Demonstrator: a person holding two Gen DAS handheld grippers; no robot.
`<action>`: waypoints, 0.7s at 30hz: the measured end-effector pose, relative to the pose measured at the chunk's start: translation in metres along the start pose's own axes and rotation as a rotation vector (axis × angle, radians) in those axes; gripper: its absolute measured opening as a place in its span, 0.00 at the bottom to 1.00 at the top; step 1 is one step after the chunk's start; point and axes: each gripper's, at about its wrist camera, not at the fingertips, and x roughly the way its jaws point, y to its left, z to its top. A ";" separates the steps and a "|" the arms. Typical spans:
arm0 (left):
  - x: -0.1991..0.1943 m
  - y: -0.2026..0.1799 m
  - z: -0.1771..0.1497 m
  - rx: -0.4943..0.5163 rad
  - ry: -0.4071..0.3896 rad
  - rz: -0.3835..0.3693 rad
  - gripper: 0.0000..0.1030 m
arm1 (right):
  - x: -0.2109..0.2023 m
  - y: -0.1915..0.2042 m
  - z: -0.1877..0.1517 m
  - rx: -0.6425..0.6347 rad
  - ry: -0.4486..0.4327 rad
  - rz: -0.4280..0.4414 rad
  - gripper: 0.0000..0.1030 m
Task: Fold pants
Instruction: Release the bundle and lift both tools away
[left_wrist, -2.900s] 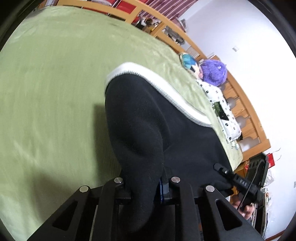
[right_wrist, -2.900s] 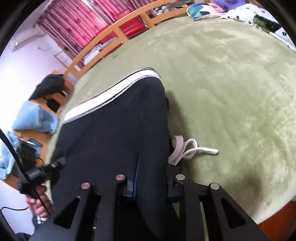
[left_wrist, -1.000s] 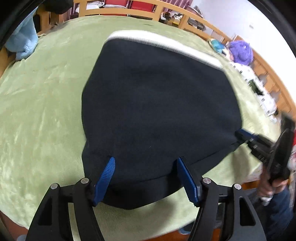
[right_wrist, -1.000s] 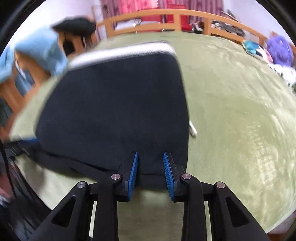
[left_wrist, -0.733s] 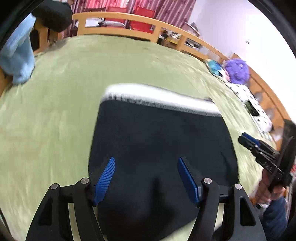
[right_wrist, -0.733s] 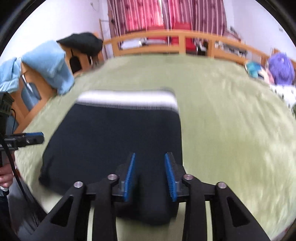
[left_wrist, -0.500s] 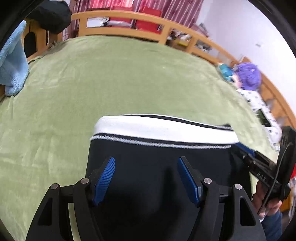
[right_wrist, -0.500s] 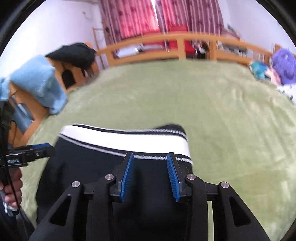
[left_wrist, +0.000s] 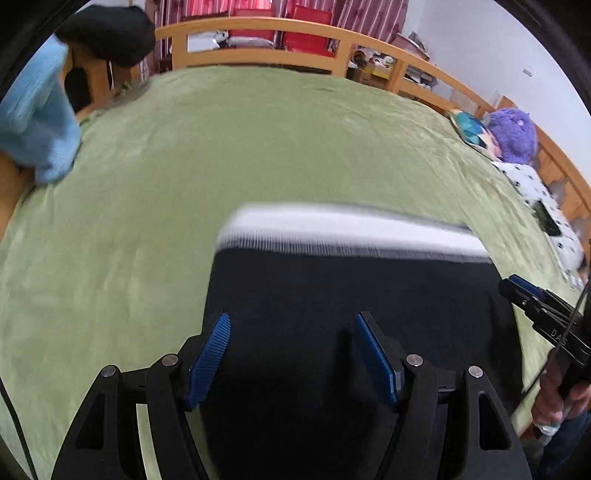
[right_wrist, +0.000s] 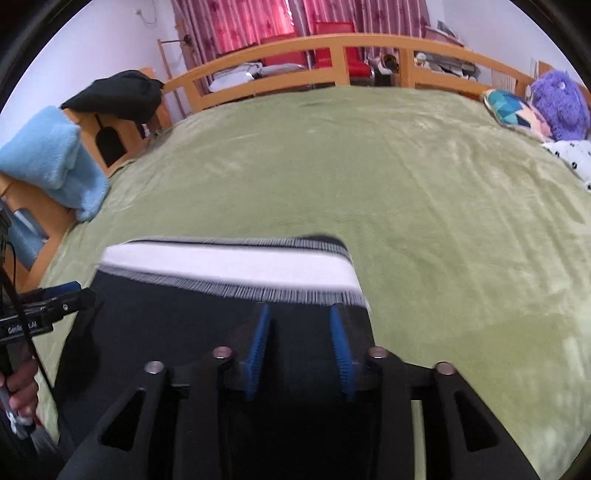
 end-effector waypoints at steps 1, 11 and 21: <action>-0.004 0.003 -0.010 -0.006 0.014 0.008 0.66 | -0.010 0.001 -0.015 -0.004 0.008 0.004 0.45; -0.039 0.022 -0.125 -0.109 0.053 0.131 0.67 | -0.053 0.016 -0.111 -0.005 0.147 -0.166 0.47; -0.171 -0.041 -0.138 -0.056 -0.194 0.069 0.67 | -0.190 0.034 -0.122 0.024 -0.092 -0.094 0.53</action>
